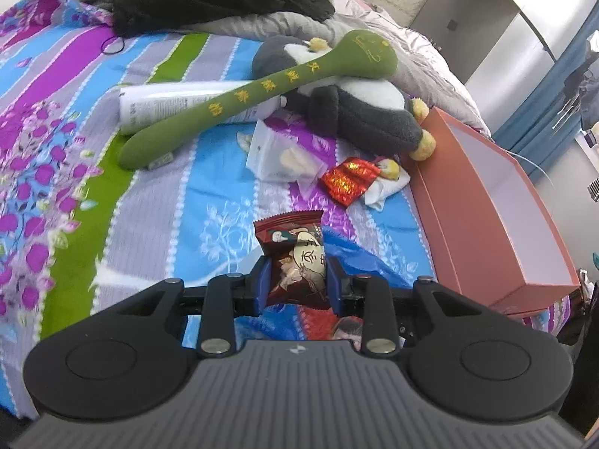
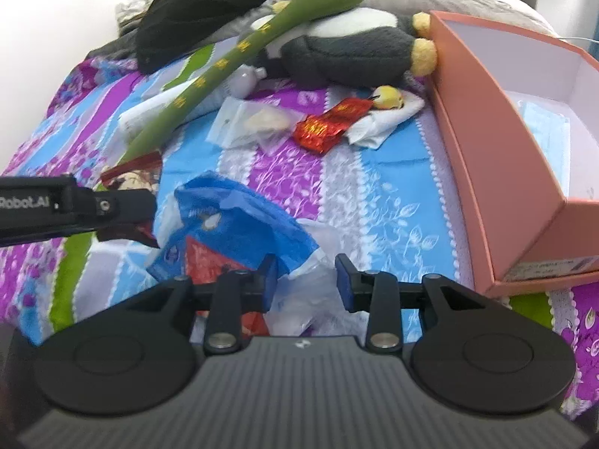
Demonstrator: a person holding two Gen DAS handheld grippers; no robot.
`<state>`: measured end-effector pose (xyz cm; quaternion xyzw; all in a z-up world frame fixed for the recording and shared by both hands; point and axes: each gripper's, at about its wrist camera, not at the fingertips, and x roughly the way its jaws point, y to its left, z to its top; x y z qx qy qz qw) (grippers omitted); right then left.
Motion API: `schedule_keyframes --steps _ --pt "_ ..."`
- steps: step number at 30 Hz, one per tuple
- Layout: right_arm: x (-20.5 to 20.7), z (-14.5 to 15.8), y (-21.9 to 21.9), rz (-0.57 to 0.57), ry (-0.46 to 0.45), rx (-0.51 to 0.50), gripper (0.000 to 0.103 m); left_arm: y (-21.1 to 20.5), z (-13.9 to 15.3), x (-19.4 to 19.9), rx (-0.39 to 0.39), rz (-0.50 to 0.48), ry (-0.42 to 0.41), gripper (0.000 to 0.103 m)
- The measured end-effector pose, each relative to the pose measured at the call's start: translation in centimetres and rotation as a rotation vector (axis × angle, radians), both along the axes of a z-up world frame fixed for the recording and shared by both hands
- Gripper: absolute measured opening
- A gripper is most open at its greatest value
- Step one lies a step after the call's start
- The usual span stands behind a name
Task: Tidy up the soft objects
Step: 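Lift the red packet with the left tool while the right tool lifts the blue bag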
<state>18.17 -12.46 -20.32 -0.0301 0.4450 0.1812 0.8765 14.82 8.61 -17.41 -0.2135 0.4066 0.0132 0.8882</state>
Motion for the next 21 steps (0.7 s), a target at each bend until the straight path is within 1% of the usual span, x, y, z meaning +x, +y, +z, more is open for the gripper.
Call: schedule_keyframes --steps 1,3,4,5,6,9,13,16,17,19,20,21 --pt "-0.1 0.0 -0.1 0.018 0.019 0.009 0.042 0.0 -0.1 -0.3 -0.002 0.004 0.005 0.036" --pt "-0.2 0.0 -0.2 0.061 0.051 0.035 0.049 0.0 -0.1 -0.9 0.0 0.009 0.013 0.036" --pt "-0.3 0.0 -0.3 0.093 0.06 0.038 0.055 0.0 -0.1 -1.2 -0.002 0.012 0.015 0.036" --pt "-0.3 0.1 -0.2 0.118 0.054 0.032 0.062 0.1 0.0 -1.5 -0.003 0.016 0.017 0.036" --pt "-0.4 0.2 -0.2 0.134 0.04 0.024 0.065 0.2 0.0 -1.8 -0.005 0.019 0.017 0.036" --pt "-0.1 0.8 0.0 0.207 -0.015 0.017 0.066 0.6 0.2 -2.3 -0.003 0.031 0.009 0.036" --pt "1.2 0.9 1.4 0.315 -0.05 -0.018 0.066 1.4 0.6 -2.9 -0.001 0.049 -0.005 0.036" --pt "1.8 0.6 2.8 0.394 -0.047 -0.015 0.066 1.7 0.6 -3.3 0.012 0.053 -0.003 0.036" --pt "1.9 0.3 3.2 0.405 -0.043 -0.009 0.065 1.8 0.6 -3.4 0.013 0.055 0.0 0.036" --pt "1.8 -0.5 4.0 0.408 -0.036 -0.039 0.065 2.0 0.3 -3.7 0.011 0.064 0.007 0.036" --pt "1.8 -0.9 4.3 0.412 -0.032 -0.052 0.063 2.1 0.2 -3.8 0.007 0.069 0.009 0.036" --pt "1.7 -1.3 4.5 0.412 -0.026 -0.061 0.057 2.1 0.1 -3.9 0.003 0.074 0.011 0.036"
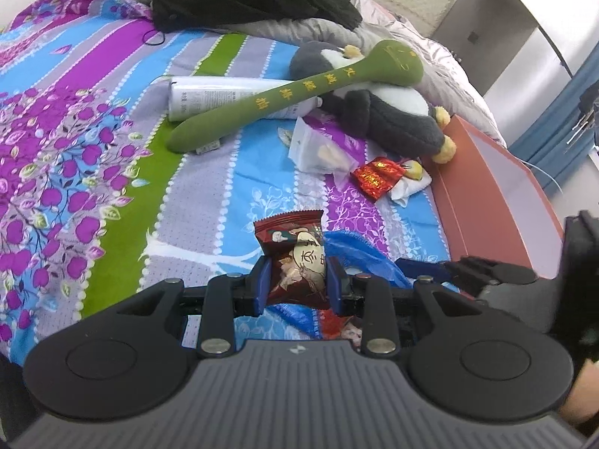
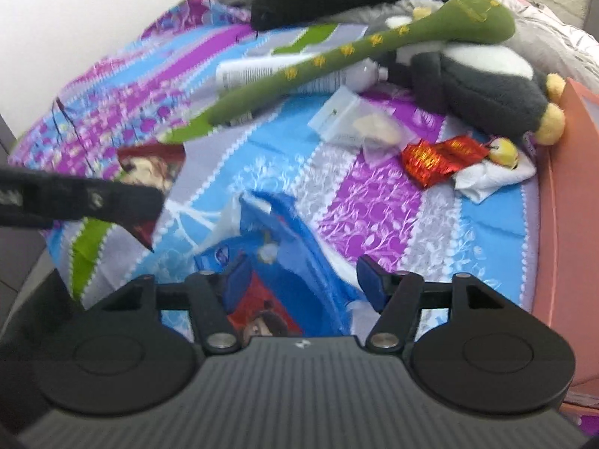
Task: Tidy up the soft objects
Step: 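Lift the red packet with the left tool while the right tool lifts the blue bag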
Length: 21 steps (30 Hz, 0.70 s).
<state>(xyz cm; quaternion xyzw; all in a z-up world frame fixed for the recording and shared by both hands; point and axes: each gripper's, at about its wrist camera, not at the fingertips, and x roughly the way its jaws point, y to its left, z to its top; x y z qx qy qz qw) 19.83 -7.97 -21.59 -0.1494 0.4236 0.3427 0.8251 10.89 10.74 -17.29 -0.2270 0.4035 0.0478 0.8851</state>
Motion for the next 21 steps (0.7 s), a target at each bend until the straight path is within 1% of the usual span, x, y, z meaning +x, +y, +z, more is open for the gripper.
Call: schedule_keyframes --steps 2,3,4,5,6,9,11,14,18,21 --pt "-0.4 -0.5 0.3 0.003 -0.005 -0.015 0.052 0.2 -0.1 -0.1 -0.008 0.007 0.004 0.036" --pt "-0.8 -0.6 0.3 0.007 -0.015 -0.025 0.042 0.2 -0.2 -0.2 -0.01 0.008 0.005 0.036" --pt "-1.1 -0.5 0.2 0.005 -0.024 -0.033 0.037 0.3 -0.2 -0.2 -0.011 0.009 0.007 0.036" --pt "-1.3 -0.5 0.1 -0.002 -0.032 -0.036 0.029 0.3 -0.2 -0.2 -0.011 0.008 0.008 0.036" --pt "-1.5 -0.4 0.0 -0.012 -0.032 -0.033 0.026 0.4 -0.3 -0.2 -0.01 0.008 0.01 0.036" --pt "-2.1 0.0 -0.5 -0.052 -0.031 -0.012 0.02 0.3 -0.3 0.0 -0.013 0.006 0.011 0.036" --pt "-2.3 0.3 -1.0 -0.093 -0.029 0.005 0.019 0.2 -0.3 0.3 -0.016 0.002 0.01 0.036" --pt "-2.4 0.7 -1.7 -0.146 -0.031 0.017 0.014 -0.2 -0.3 0.8 -0.012 -0.011 0.009 0.036" --pt "-1.8 1.8 -3.0 -0.225 -0.04 0.048 0.011 -1.0 0.3 1.5 -0.009 -0.037 -0.004 0.036" --pt "-1.4 3.3 -4.0 -0.271 -0.055 0.083 0.01 -1.5 1.1 2.2 -0.006 -0.056 -0.022 0.036"
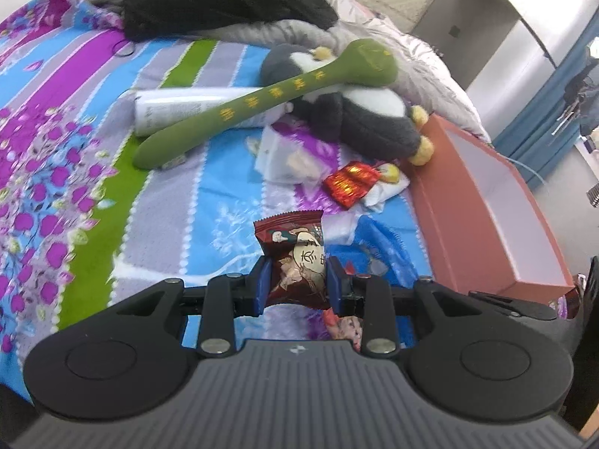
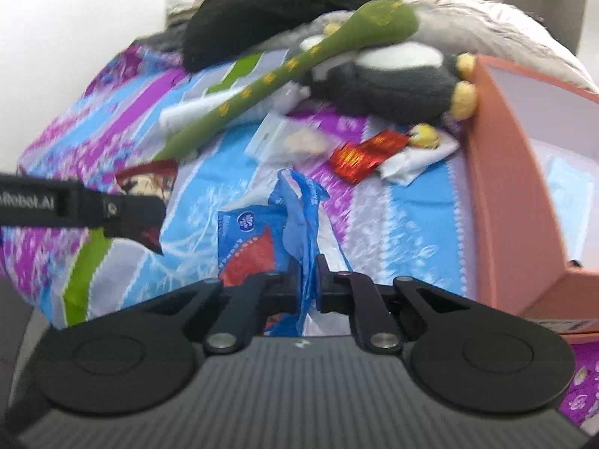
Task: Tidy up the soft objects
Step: 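Lift the red packet with the left tool while the right tool lifts the blue bag, then carry the packet over the box and open the left tool while the right tool releases the blue bag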
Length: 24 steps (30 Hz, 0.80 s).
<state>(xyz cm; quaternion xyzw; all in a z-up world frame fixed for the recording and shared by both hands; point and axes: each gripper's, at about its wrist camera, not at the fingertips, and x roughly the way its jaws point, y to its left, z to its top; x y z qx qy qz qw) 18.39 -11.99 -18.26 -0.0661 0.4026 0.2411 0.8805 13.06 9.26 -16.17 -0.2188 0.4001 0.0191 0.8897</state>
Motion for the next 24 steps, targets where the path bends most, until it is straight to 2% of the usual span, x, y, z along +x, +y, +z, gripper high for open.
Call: schedule_keyframes --steps 6,18,24 --pt "0.7 3.7 -1.5 -0.047 -0.061 0.045 0.01 -1.2 2.4 1.8 -0.003 -0.046 -0.044 0.036" --pt "3.8 11.9 -4.6 -0.118 -0.195 0.082 0.01 -4.3 10.2 7.0 0.008 -0.162 -0.164 0.036" --pt "5.4 15.3 -6.6 -0.162 -0.261 0.078 0.01 -6.2 13.6 9.7 -0.013 -0.215 -0.206 0.036"
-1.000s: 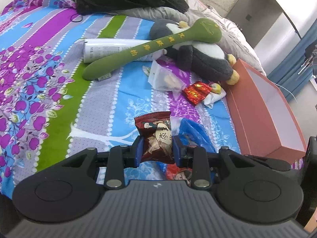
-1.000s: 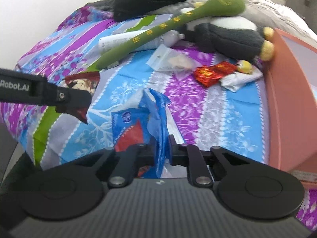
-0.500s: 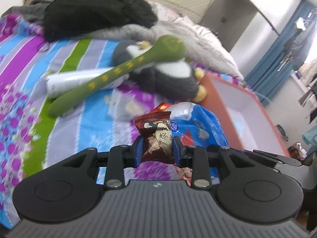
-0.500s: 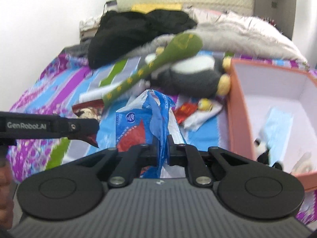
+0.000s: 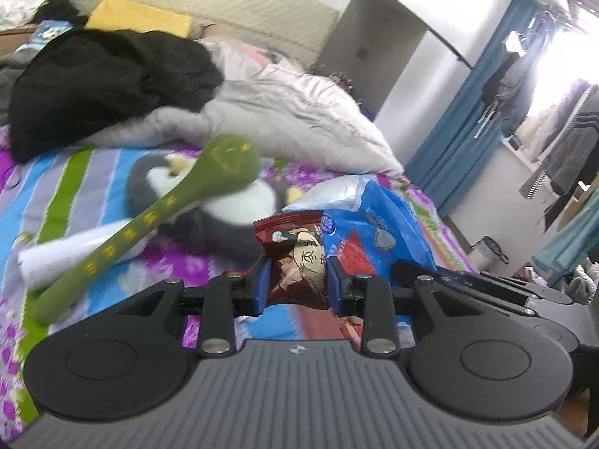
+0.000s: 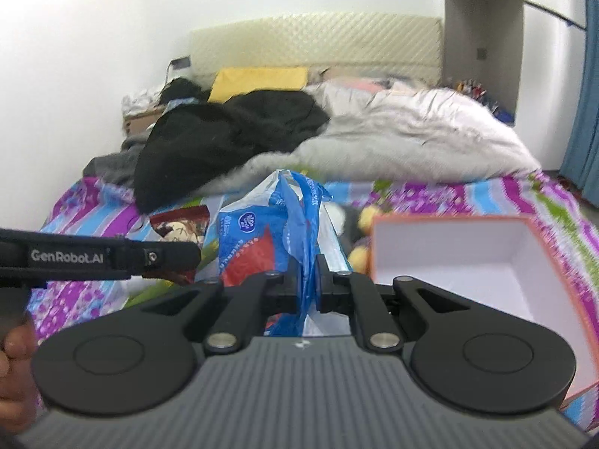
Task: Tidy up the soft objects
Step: 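Carry the packet over the box and open the left tool while the right tool releases the blue bag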
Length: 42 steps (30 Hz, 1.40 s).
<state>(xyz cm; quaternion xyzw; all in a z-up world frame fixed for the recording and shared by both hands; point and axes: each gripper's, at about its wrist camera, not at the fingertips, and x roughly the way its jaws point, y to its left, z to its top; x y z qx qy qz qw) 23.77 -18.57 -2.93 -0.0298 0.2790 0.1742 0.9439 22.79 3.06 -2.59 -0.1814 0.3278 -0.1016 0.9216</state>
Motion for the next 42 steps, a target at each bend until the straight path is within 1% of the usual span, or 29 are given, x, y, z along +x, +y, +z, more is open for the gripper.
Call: schedule_keyframes --steps 3,5,7,10,13,15,19,23,28,32,36,38,39,40,41,42 --pt "0.8 1.2 -1.2 -0.032 -0.024 -0.012 0.01 -1.4 1.4 1.7 -0.007 -0.02 -0.01 0.036" --pt "1.5 1.8 -2.4 -0.057 -0.021 -0.007 0.01 -2.5 2.1 3.0 -0.018 -0.044 -0.014 0.036" --pt "2.2 2.3 -3.7 -0.085 -0.016 -0.004 0.01 -3.9 2.6 4.2 -0.007 -0.068 -0.01 0.036" --pt "3.3 2.2 -5.6 -0.124 0.029 0.0 0.01 -6.1 2.8 6.2 0.001 -0.114 0.017 0.036" --pt "4.5 1.6 -7.7 -0.162 0.082 -0.013 0.01 -8.7 2.3 8.0 0.008 -0.163 0.055 0.036" --pt "5.3 1.0 -9.0 -0.186 0.117 -0.013 0.01 -10.2 1.3 9.0 0.01 -0.192 0.086 0.036" --pt "6.7 -0.9 -11.4 -0.239 0.185 -0.021 0.01 -13.4 -0.8 11.3 0.039 -0.247 0.143 0.036" --pt "7.9 -3.5 -14.0 -0.295 0.263 -0.03 0.01 -16.0 -3.1 13.6 0.08 -0.291 0.191 0.036" --pt "8.7 -6.8 -16.8 -0.355 0.347 -0.033 0.011 -18.5 -6.0 15.3 0.086 -0.327 0.265 0.036" --pt "8.6 -8.8 -18.1 -0.383 0.39 -0.025 0.011 -19.9 -8.1 16.0 0.099 -0.351 0.313 0.037" --pt "8.5 -9.8 -19.0 -0.395 0.409 -0.018 0.012 -20.8 -9.5 16.3 0.118 -0.364 0.341 0.037" --pt "8.3 -10.0 -19.1 -0.395 0.409 -0.018 0.013 -21.1 -9.9 16.4 0.123 -0.363 0.348 0.042" --pt "8.4 -10.0 -19.1 -0.39 0.407 -0.017 0.014 -21.2 -9.9 16.5 0.132 -0.36 0.346 0.057" --pt "8.5 -10.0 -19.1 -0.385 0.41 -0.015 0.015 -21.3 -9.8 16.5 0.14 -0.356 0.348 0.068" --pt "8.5 -10.0 -19.1 -0.386 0.413 -0.013 0.018 -21.3 -9.8 16.5 0.143 -0.352 0.351 0.068" --pt "8.5 -9.9 -19.1 -0.388 0.414 -0.013 0.025 -21.2 -9.7 16.5 0.139 -0.35 0.346 0.068"
